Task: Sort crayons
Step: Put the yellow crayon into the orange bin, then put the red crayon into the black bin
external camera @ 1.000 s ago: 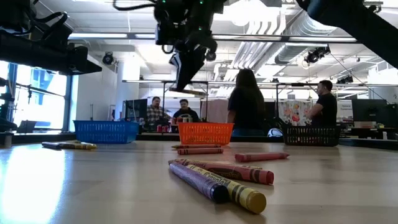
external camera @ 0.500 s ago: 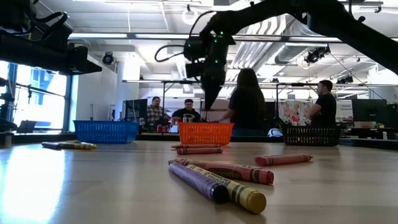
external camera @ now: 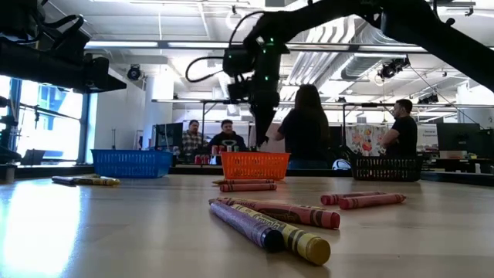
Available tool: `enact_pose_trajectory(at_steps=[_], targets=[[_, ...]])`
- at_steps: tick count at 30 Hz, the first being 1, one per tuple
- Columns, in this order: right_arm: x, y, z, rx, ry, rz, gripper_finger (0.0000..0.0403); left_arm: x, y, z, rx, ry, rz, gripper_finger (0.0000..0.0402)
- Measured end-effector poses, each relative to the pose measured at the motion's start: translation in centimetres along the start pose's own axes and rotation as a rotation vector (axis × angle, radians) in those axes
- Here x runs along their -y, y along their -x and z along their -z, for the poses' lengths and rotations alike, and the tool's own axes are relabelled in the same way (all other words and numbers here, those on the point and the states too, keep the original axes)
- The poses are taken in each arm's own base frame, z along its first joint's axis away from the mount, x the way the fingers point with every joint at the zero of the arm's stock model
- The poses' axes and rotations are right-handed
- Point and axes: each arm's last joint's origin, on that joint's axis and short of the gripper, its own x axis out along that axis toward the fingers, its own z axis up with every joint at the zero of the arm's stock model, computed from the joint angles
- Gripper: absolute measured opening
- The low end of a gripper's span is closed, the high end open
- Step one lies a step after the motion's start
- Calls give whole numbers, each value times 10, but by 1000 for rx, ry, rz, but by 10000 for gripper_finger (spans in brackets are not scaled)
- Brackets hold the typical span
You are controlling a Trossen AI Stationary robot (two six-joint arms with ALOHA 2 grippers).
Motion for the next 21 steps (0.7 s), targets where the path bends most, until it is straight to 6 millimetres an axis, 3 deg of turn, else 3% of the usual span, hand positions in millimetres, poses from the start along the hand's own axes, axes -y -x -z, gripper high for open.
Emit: enact_pose_trajectory(at_steps=[3, 7, 16, 21], targets=[[-22, 8, -2, -25, -82, -121, 86, 0, 0, 0, 0, 0, 0, 60], [-57, 7, -8, -68, -49, -208, 78, 0, 0, 0, 0, 0, 0, 60], [-149, -14, -27, -61, 147, -233, 73, 0, 0, 0, 0, 0, 0, 60], [-188, -32, -33, 0, 204, -217, 73, 0, 0, 0, 0, 0, 0, 60]])
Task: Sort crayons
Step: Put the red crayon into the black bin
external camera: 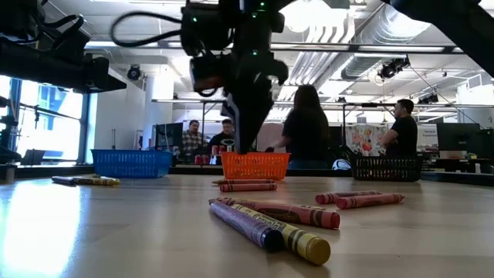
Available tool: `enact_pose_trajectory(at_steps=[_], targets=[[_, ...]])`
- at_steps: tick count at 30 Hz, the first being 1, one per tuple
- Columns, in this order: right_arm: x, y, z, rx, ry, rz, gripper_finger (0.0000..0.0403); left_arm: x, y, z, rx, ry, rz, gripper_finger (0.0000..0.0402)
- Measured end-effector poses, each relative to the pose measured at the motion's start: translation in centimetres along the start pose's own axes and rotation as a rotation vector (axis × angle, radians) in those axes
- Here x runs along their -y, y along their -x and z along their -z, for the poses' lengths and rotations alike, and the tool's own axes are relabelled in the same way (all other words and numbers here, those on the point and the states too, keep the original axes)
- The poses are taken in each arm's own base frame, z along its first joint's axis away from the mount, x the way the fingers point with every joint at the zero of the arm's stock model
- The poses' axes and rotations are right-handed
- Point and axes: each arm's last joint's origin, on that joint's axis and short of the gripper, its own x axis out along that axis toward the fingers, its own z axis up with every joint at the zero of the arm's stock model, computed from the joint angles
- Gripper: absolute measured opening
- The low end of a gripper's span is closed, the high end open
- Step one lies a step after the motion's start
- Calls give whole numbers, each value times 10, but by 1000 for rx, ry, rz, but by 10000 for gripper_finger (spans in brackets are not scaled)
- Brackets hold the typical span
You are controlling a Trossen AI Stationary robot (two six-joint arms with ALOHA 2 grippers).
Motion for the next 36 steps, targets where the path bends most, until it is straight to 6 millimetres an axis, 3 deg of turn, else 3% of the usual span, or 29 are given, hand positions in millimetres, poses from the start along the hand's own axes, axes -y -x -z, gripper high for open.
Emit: enact_pose_trajectory(at_steps=[3, 13, 25, 36], targets=[[-11, -12, -1, -14, 12, 39, 73, 0, 0, 0, 0, 0, 0, 60], [-26, -18, -2, -10, -13, 5, 76, 0, 0, 0, 0, 0, -1, 60], [-25, -18, -5, 18, 49, 9, 125, 0, 0, 0, 0, 0, 0, 60], [-20, -43, -6, -23, 68, 15, 126, 0, 0, 0, 0, 0, 0, 60]])
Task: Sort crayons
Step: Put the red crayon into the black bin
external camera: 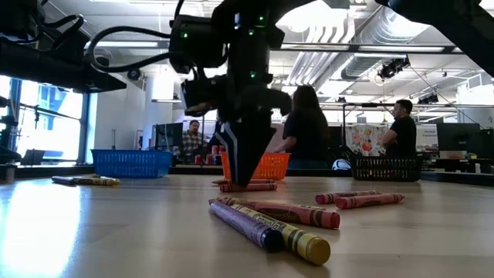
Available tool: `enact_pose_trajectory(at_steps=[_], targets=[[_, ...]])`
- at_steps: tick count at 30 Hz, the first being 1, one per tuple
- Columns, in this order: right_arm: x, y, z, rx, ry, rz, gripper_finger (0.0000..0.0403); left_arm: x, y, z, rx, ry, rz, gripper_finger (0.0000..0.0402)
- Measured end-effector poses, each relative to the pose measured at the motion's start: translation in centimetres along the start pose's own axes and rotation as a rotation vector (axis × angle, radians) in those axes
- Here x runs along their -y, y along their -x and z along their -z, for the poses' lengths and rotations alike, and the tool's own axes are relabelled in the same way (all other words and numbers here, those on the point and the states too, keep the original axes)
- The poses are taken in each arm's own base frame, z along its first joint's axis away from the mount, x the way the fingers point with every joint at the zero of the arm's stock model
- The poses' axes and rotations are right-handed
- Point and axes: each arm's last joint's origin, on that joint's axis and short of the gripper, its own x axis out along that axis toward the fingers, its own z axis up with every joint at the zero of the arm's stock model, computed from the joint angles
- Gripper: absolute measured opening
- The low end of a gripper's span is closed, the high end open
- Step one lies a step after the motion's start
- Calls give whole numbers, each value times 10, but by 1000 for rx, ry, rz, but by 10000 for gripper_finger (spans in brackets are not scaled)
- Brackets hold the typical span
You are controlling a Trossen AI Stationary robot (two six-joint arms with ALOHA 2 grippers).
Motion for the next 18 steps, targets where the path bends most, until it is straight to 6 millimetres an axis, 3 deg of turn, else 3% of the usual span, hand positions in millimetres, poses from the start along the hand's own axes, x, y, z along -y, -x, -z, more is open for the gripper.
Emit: enact_pose_trajectory(at_steps=[6, 14, 18], targets=[[8, -4, 2, -6, -44, 1, 108, 0, 0, 0, 0, 0, 1, 60], [18, -2, 9, -36, -106, -65, 12, 0, 0, 0, 0, 0, 1, 60], [26, 0, 19, -96, -149, -105, 19, 0, 0, 0, 0, 0, 1, 60]])
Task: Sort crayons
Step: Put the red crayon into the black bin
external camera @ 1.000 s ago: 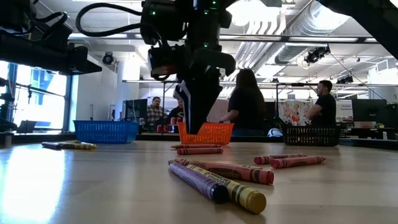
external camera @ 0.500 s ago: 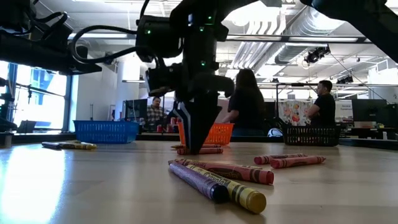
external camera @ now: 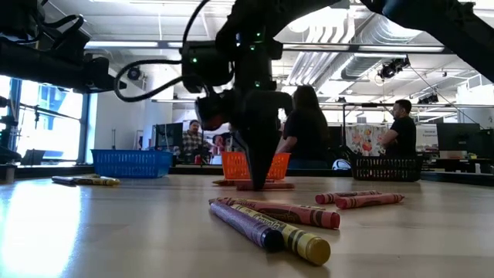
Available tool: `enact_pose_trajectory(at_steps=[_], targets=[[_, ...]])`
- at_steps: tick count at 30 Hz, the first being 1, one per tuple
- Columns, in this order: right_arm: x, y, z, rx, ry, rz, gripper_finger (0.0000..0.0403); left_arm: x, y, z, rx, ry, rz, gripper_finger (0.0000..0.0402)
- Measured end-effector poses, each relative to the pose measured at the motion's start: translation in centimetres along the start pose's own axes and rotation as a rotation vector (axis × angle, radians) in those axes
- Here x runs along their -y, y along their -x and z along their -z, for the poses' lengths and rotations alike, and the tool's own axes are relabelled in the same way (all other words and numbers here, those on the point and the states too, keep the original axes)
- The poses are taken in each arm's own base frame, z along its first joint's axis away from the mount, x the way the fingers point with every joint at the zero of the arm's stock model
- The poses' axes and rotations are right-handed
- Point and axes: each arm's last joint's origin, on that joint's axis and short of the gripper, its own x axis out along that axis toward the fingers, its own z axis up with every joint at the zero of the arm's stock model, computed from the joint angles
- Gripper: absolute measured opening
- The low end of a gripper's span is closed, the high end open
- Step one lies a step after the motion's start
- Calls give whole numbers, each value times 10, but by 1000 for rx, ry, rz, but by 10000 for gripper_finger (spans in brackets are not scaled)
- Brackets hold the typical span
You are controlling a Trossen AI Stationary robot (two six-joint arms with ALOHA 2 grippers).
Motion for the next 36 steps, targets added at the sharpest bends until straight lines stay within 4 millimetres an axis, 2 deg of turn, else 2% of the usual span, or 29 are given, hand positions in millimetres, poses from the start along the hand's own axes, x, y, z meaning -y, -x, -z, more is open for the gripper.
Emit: enact_pose_trajectory(at_steps=[3, 7, 15, 21, 25, 29, 36], targets=[[3, 7, 7, -42, -23, -23, 12, 0, 0, 0, 0, 0, 0, 60], [7, 30, 19, -63, -54, -50, 7, 0, 0, 0, -1, 0, -1, 60], [21, 97, 57, -64, -41, -68, 11, 0, 0, 0, 0, 0, -1, 60], [59, 151, 98, 36, -125, -42, 11, 0, 0, 0, 0, 0, -1, 60], [91, 175, 135, 90, -235, -10, 11, 0, 0, 0, 0, 0, -1, 60], [120, 175, 185, 65, -371, 6, 12, 0, 0, 0, 0, 0, -1, 60], [150, 136, 270, 77, -570, 25, 12, 0, 0, 0, -1, 0, -1, 60]])
